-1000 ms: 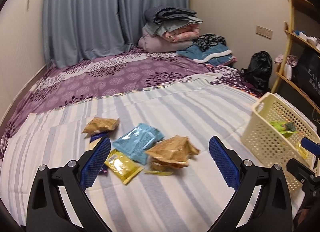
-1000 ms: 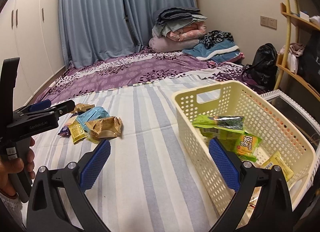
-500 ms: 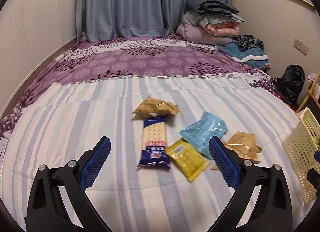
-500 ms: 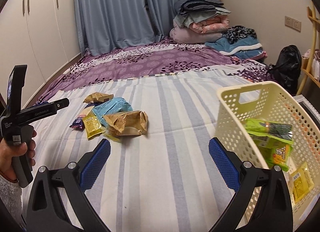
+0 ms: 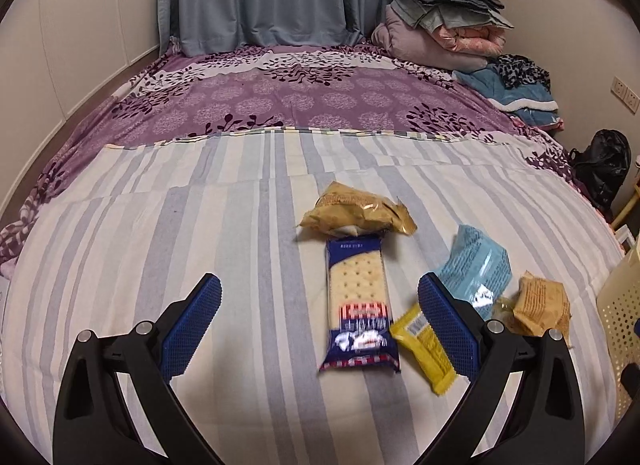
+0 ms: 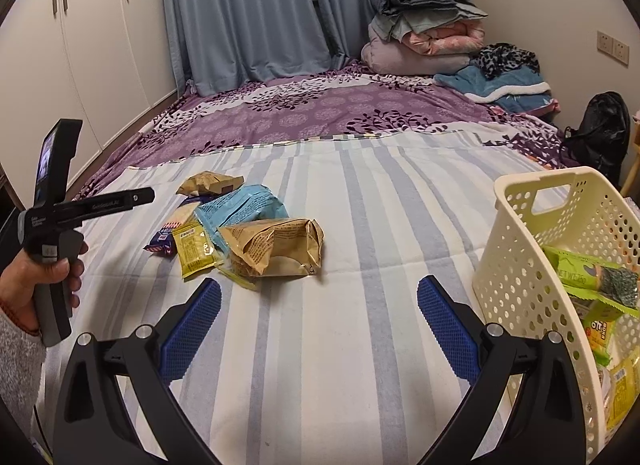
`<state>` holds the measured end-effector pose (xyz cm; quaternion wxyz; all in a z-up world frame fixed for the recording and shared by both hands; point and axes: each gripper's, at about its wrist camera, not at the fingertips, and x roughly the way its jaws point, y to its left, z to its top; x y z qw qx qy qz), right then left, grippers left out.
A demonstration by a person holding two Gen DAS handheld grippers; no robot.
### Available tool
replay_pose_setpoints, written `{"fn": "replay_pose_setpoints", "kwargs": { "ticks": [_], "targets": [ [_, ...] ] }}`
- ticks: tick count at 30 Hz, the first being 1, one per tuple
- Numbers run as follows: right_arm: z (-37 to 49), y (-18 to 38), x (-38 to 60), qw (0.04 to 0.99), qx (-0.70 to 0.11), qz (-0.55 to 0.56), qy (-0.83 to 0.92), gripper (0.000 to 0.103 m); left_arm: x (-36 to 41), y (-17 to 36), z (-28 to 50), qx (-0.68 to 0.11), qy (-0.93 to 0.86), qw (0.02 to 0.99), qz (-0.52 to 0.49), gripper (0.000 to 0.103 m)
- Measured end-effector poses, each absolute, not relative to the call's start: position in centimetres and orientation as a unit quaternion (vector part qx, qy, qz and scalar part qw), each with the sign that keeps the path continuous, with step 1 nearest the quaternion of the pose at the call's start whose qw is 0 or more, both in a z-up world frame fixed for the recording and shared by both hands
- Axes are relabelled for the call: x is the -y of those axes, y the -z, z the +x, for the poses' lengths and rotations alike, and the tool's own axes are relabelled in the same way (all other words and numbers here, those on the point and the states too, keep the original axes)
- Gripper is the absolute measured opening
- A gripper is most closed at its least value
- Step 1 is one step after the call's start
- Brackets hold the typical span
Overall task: Organize snacks
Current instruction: 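Grasp the tan cookie bag with the left tool while the right tool approaches another tan bag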
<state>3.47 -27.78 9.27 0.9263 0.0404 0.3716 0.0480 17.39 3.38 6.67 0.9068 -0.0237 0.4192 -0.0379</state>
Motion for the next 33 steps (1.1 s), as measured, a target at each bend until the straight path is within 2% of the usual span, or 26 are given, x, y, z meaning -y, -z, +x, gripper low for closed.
{"fn": "replay_pose_setpoints", "kwargs": {
  "ticks": [11, 24, 29, 33],
  "targets": [
    [5.6, -8.1, 28.5, 0.92, -0.384, 0.054, -0.05, 0.098, -2.3, -6.0, 25.2, -0.416, 0.119, 0.899, -0.063, 0.1],
    [7.5, -6.7, 28.9, 0.913, -0.399, 0.065, -0.045, 0.098, -1.0, -1.5, 31.4, -0.472, 0.207, 0.851, -0.102, 0.1],
    [8.0, -6.2, 28.7, 0.911, -0.404, 0.065, -0.045, 0.098, 0.3, -1.0, 31.4, -0.471, 0.216, 0.854, -0.04, 0.1],
    [8.4, -6.2, 28.1, 0.91, -0.406, 0.064, -0.048, 0.098, 2.3, 0.1, 30.7, -0.477, 0.215, 0.85, 0.067, 0.1]
  ]
}}
